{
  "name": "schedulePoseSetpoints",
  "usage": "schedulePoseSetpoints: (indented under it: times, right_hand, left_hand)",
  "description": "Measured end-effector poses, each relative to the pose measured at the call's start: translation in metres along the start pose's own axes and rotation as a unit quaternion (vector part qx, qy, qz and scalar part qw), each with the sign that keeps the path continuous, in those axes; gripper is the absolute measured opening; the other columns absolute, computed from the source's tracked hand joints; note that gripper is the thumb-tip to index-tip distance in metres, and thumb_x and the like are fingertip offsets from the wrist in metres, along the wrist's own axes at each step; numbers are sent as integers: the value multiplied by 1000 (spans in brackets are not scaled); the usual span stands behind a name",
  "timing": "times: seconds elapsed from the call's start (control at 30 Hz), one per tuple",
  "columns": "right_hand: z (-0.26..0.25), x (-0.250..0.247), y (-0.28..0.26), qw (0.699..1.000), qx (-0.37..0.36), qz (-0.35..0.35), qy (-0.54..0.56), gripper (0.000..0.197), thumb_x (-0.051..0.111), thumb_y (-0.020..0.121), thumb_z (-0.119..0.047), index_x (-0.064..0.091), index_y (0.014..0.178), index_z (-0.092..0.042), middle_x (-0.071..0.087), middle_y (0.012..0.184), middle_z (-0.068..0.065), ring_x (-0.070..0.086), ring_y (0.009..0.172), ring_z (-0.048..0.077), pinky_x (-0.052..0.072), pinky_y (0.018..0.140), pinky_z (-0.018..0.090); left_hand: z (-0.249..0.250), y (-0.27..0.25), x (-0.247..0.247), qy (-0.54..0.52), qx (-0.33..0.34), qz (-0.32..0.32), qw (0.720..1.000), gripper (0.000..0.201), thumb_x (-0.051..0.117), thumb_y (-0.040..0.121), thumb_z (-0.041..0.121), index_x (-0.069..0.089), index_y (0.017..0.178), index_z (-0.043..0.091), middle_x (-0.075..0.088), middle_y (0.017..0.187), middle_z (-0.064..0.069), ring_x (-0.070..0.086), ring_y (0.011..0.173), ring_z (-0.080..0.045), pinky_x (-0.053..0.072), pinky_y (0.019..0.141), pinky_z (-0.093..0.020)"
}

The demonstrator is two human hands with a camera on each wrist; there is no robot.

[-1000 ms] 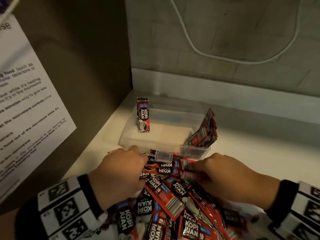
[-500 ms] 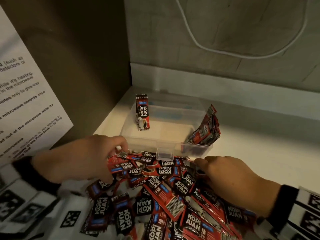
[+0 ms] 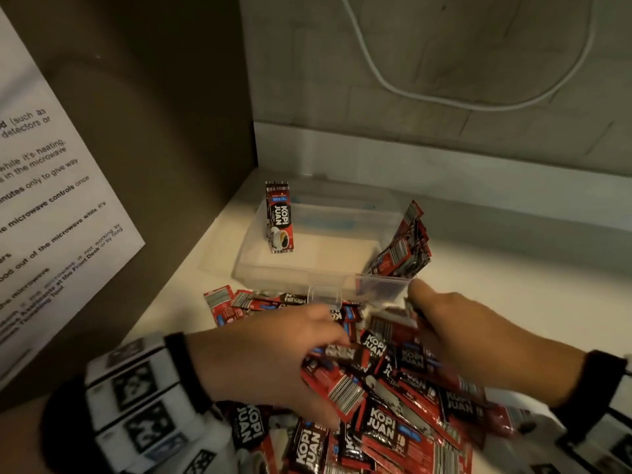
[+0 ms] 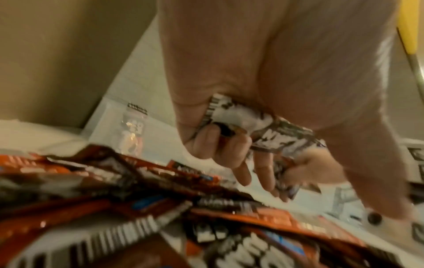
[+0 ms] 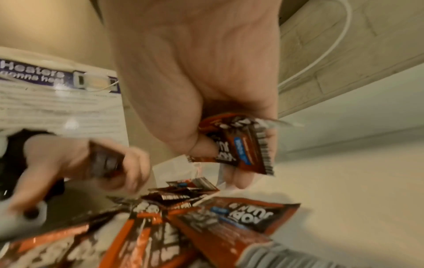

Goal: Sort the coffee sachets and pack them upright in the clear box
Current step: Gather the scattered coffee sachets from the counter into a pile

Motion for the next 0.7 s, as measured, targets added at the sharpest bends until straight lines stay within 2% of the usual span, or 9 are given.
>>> schedulePoseSetpoints:
  times: [0.07,0.13,0.2,0.33,0.43,0.5,0.57,0.63,0.7]
  right_hand:
    - [6,-5,-3,1000,4,4,28,26,45,96,-13,27,97,-32,47,68,-12,46,54,4,34,48,17]
    - [13,-7,-5,999,0,-1,35,23,50,92,-12,35,97,-30,48,73,-15,49,63,4,36,54,17]
    - [16,-6,-9,999,1,-28,34,17,59,87,-23,47,98,-26,52,85,-13,54,76,6,42,63,18]
    - [16,5,-13,995,30,-92,11,44,72,75,-49,51,109,-29,50,97,-15,54,87,4,46,75,18]
    - [17,13,-12,994,45,-96,17,41,74,74,-48,51,103,-30,52,95,-17,54,85,2,43,71,13]
    - [19,13,-11,994,52,-84,44,38,76,73,-46,51,96,-29,57,92,-17,57,81,1,45,68,13]
    - [21,12,-10,993,53,-68,81,36,76,74,-45,50,92,-29,61,86,-16,61,75,1,46,62,12]
    - [20,9,-9,991,47,-42,122,28,72,80,-38,46,85,-27,61,74,-14,60,67,0,42,55,11]
    - [22,5,-9,988,34,-14,153,20,64,88,-24,45,82,-24,59,64,-9,57,62,2,39,53,14]
  left_hand:
    - [1,7,8,16,21,-45,999,75,74,74,55,41,139,42,36,126,25,39,109,6,36,88,-11]
    - [-1,13,13,42,32,-31,998,67,72,80,48,43,140,36,40,126,19,41,110,1,37,91,-17]
    - [-1,17,13,66,33,-14,997,60,68,85,46,46,138,31,45,126,14,43,111,-4,38,95,-23]
    - [-1,21,4,97,30,-10,995,51,64,86,50,51,130,28,54,118,11,49,105,-7,43,90,-29]
    - [1,19,-4,50,15,4,999,28,58,89,47,53,114,34,58,105,11,56,97,-10,50,84,-34]
    - [3,17,-7,-68,6,36,997,8,53,94,44,48,98,40,61,96,11,61,87,-8,54,74,-31]
    - [2,16,-11,-171,5,102,980,10,49,96,43,44,90,37,60,82,6,58,74,-11,49,65,-36]
    - [0,16,-16,-210,2,141,967,13,54,92,42,46,90,33,57,74,3,55,68,-14,48,64,-40]
    - [-5,14,-19,-166,-14,120,979,21,67,84,39,51,96,33,62,78,9,59,67,-3,51,65,-31]
Point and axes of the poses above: each hand's wrist, its own y-axis towards the middle knuckle, its own x-axis out of the palm, z = x × y, the point moved 1 cm from there along y, towards the middle knuckle
